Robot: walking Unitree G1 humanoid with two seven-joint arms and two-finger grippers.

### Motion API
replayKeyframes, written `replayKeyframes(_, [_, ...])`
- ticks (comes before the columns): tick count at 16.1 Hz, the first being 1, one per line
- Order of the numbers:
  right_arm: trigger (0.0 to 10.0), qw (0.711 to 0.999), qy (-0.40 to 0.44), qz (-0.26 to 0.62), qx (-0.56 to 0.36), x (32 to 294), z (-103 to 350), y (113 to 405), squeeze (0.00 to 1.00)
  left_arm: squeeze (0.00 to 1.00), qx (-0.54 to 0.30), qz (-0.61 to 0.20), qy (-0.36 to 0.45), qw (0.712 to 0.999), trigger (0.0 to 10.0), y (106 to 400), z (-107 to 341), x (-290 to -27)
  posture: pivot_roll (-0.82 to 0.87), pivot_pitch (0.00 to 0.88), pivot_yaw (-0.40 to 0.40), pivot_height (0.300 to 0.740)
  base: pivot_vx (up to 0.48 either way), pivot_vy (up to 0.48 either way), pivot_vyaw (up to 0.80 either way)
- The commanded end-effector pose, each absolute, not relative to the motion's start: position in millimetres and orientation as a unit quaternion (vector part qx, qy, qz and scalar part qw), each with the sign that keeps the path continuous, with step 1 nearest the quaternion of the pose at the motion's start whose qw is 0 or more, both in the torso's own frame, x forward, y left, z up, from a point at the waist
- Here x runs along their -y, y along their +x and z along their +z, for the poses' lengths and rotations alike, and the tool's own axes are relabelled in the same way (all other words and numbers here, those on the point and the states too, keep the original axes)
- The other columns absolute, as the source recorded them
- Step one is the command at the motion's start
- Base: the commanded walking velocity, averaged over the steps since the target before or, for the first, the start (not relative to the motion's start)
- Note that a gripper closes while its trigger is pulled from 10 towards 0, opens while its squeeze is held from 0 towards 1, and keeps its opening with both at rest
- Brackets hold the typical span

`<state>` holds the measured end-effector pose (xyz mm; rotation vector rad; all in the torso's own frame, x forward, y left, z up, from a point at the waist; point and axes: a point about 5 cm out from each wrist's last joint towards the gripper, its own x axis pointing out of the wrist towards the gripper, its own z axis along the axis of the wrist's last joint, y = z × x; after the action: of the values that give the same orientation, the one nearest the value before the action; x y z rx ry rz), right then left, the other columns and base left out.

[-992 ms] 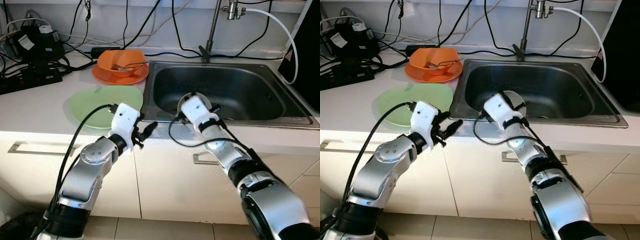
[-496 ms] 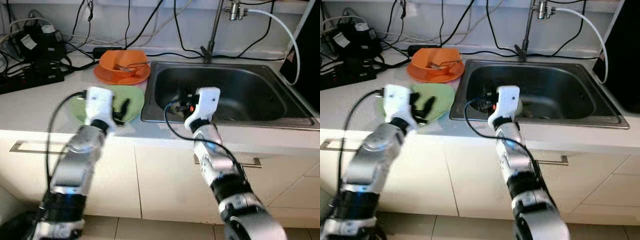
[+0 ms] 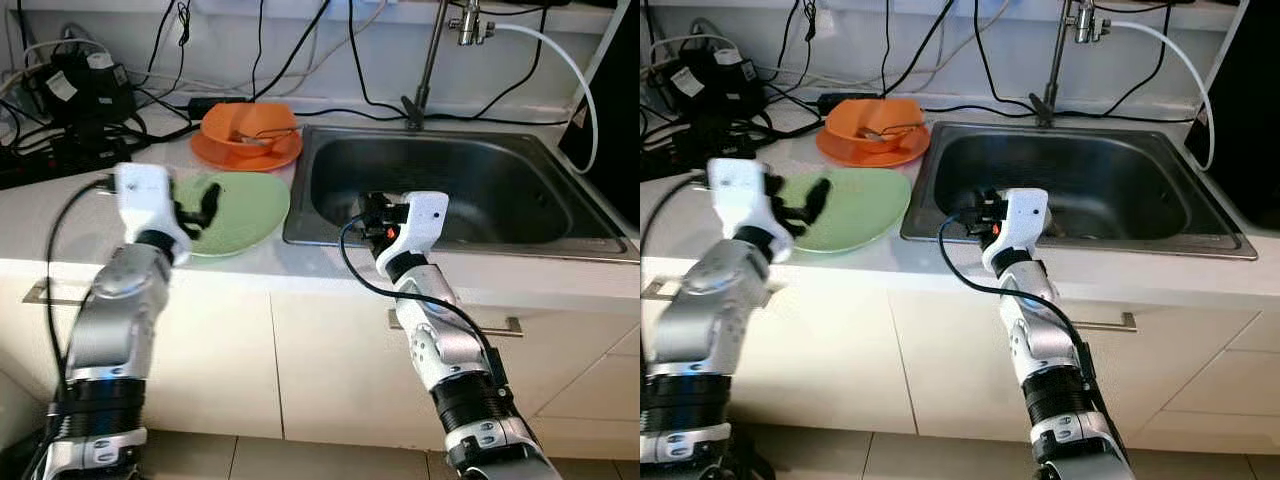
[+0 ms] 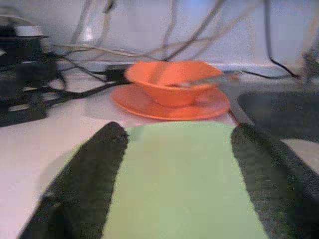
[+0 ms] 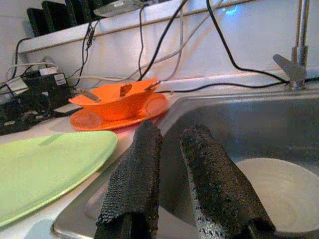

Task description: Kitchen organization

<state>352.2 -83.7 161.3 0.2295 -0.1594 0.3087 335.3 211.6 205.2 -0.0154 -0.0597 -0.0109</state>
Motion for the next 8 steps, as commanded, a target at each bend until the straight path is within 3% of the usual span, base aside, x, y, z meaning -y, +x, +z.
replayKeyframes(1, [10.0, 0.978, 0.113, 0.155, 0.076, 85.7, 163.2, 350.5, 0.0, 1.0, 0.023, 0.027, -0.033, 0.999, 10.0, 333.0, 205.5, -223.9, 0.05, 0.0, 0.002, 0.74, 0.0, 0.0, 0.0])
replayKeyframes(3, [10.0, 0.979, 0.113, 0.156, 0.073, 85.5, 163.7, 349.4, 0.0, 0.96, 0.017, 0.049, -0.048, 0.998, 10.0, 331.2, 203.2, -232.6, 0.06, 0.0, 0.001, 0.74, 0.0, 0.0, 0.0])
replayKeyframes(4, [10.0, 0.979, 0.112, 0.158, 0.071, 85.1, 163.8, 348.6, 0.0, 0.0, 0.008, 0.072, -0.09, 0.993, 10.0, 330.2, 201.6, -241.6, 0.06, 0.0, 0.001, 0.74, 0.0, 0.0, 0.0])
replayKeyframes(6, [10.0, 0.979, 0.108, 0.161, 0.069, 84.2, 163.8, 347.5, 0.0, 0.0, -0.042, 0.108, -0.199, 0.973, 10.0, 326.0, 189.9, -256.9, 0.06, 0.0, 0.001, 0.74, 0.0, 0.0, 0.0])
replayKeyframes(8, [10.0, 0.979, 0.106, 0.162, 0.067, 83.9, 164.1, 347.2, 0.0, 0.0, -0.061, 0.1, -0.219, 0.969, 10.0, 324.1, 186.2, -258.1, 0.06, 0.0, 0.001, 0.74, 0.0, 0.0, 0.0])
